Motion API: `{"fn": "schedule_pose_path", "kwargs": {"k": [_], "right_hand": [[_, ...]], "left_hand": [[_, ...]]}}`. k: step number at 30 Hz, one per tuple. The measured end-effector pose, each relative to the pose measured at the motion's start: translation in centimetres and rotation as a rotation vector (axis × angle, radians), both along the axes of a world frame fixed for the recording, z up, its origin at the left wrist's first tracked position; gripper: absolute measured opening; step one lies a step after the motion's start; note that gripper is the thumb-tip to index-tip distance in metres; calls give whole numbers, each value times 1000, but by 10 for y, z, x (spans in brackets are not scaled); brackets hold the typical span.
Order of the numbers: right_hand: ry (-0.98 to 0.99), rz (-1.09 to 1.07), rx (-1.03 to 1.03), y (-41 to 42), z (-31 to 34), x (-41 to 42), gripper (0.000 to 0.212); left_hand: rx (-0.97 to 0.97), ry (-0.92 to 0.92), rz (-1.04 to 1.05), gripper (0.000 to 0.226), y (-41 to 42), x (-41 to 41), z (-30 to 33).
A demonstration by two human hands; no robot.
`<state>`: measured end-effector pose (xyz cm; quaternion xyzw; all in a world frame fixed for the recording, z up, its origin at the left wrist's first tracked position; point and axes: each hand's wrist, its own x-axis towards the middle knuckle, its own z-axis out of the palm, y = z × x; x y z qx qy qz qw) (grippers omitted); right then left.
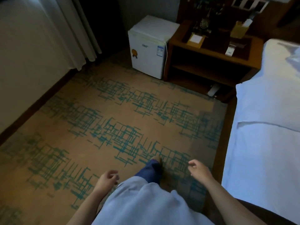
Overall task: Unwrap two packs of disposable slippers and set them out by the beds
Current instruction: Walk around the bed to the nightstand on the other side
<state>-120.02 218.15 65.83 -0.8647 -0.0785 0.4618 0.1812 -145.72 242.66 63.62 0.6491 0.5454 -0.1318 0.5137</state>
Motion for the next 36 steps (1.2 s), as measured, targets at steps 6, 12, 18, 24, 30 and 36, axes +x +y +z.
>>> {"fn": "schedule_pose_path", "kwargs": {"k": [6, 12, 18, 24, 30, 36], "right_hand": [[99, -111, -88, -4, 9, 75, 37], [68, -313, -108, -23, 10, 136, 25], [67, -324, -85, -37, -8, 224, 17], [39, -320, -68, -37, -14, 343, 33], [2, -314, -49, -21, -14, 456, 33], [38, -382, -13, 18, -18, 539, 37]], "left_hand": [[20, -25, -157, 31, 65, 174, 18], [31, -127, -262, 20, 83, 342, 51], [48, -162, -264, 24, 81, 459, 48], [10, -111, -292, 16, 54, 525, 40], [-57, -1, -400, 18, 45, 558, 21], [-134, 133, -464, 26, 63, 586, -8]]}}
